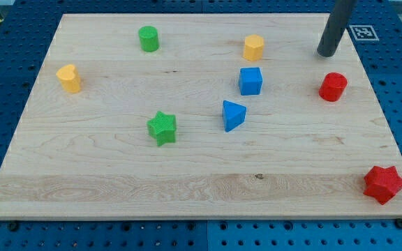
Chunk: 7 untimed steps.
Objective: Push the red circle parallel to the right of the blue triangle
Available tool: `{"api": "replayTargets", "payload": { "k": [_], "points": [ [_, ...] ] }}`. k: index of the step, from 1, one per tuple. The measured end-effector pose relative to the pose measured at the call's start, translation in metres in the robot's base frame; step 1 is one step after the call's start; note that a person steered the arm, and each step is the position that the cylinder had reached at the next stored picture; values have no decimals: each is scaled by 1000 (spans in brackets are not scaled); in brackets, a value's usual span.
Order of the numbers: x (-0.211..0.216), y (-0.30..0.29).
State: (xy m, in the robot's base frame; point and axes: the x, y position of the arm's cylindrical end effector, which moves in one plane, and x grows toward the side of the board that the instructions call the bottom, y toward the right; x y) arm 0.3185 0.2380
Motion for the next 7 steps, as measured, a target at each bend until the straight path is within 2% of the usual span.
{"api": "replayTargets", "payload": {
  "k": [3, 4, 5, 6, 7],
  "points": [
    [17, 4],
    [35, 3],
    [45, -14],
    [46, -29],
    [46, -17]
  ]
}}
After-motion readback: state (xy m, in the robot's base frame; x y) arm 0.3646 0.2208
